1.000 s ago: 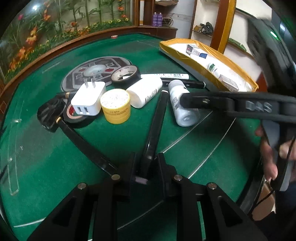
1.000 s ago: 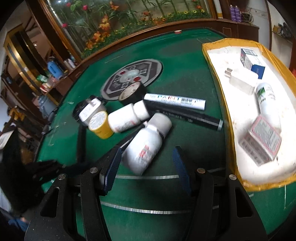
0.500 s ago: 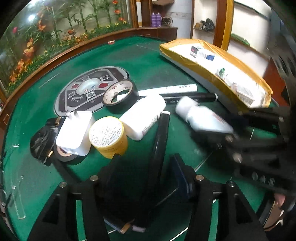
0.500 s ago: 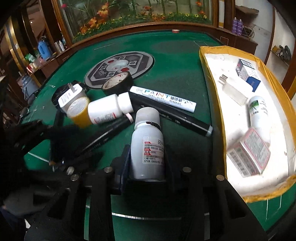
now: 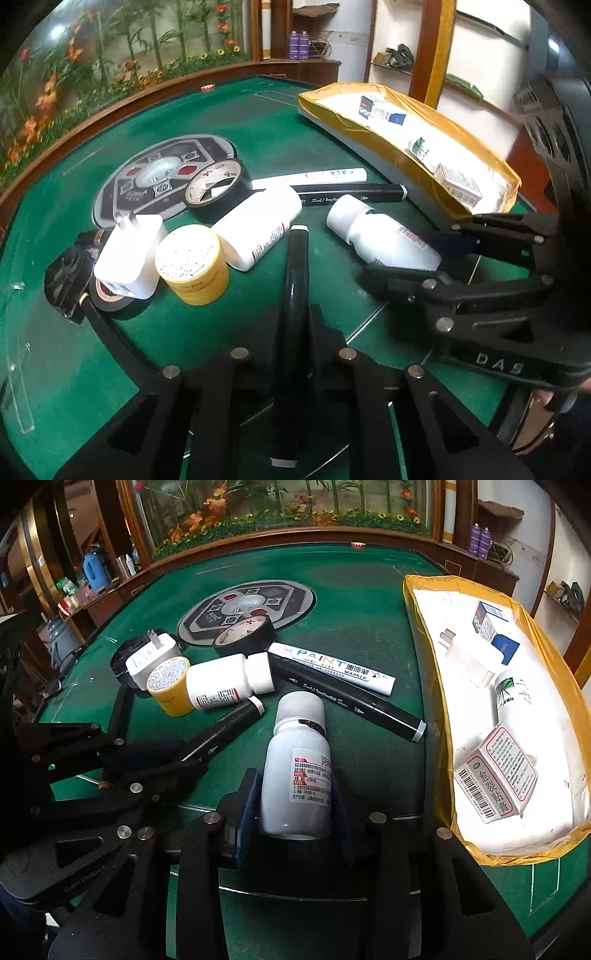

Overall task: Organize rigid objects
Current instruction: 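Lift the black marker with the left tool while the right lifts the bottle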

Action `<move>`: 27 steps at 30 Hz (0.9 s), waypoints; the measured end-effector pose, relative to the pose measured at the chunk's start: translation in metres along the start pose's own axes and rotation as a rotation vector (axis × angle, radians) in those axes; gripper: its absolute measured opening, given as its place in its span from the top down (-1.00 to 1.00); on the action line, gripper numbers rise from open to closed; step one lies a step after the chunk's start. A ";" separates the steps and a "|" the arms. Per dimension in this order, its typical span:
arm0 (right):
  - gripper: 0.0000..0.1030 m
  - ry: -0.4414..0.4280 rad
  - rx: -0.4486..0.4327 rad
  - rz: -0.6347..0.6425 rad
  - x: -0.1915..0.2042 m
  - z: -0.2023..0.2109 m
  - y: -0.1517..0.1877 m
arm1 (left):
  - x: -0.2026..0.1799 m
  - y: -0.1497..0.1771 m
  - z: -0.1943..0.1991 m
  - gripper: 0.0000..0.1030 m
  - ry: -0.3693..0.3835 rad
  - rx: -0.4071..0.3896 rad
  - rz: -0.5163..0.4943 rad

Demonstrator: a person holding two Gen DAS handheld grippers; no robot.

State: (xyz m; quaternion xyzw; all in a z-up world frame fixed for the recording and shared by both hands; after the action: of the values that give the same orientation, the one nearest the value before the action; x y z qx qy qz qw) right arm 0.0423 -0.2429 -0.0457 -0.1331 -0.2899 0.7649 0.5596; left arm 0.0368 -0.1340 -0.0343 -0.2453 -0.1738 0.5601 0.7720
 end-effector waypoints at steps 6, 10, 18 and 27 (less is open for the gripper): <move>0.31 0.001 -0.001 0.002 -0.001 0.001 0.000 | 0.000 0.000 0.000 0.72 0.006 -0.001 -0.008; 0.30 0.066 0.019 0.071 0.008 -0.002 0.002 | 0.001 0.000 0.000 0.71 0.012 -0.001 -0.003; 0.30 0.023 0.014 0.033 0.003 0.000 0.001 | 0.003 0.000 0.000 0.70 0.036 -0.006 0.005; 0.32 0.037 0.008 0.026 0.004 0.000 0.001 | 0.013 0.003 0.003 0.74 0.085 -0.011 0.075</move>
State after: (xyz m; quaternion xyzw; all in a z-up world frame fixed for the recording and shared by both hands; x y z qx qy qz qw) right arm 0.0404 -0.2398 -0.0453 -0.1485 -0.2747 0.7706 0.5556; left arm 0.0370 -0.1202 -0.0338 -0.2794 -0.1345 0.5769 0.7556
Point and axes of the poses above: each gripper's, at about its wrist camera, not at the fingertips, and z roughly against the way its jaws point, x to its left, y to its underside, the point moved 6 cm from there along -z, roughly the way its jaws point, and after that the axes turned 2 degrees about x, right-handed, at the moved point
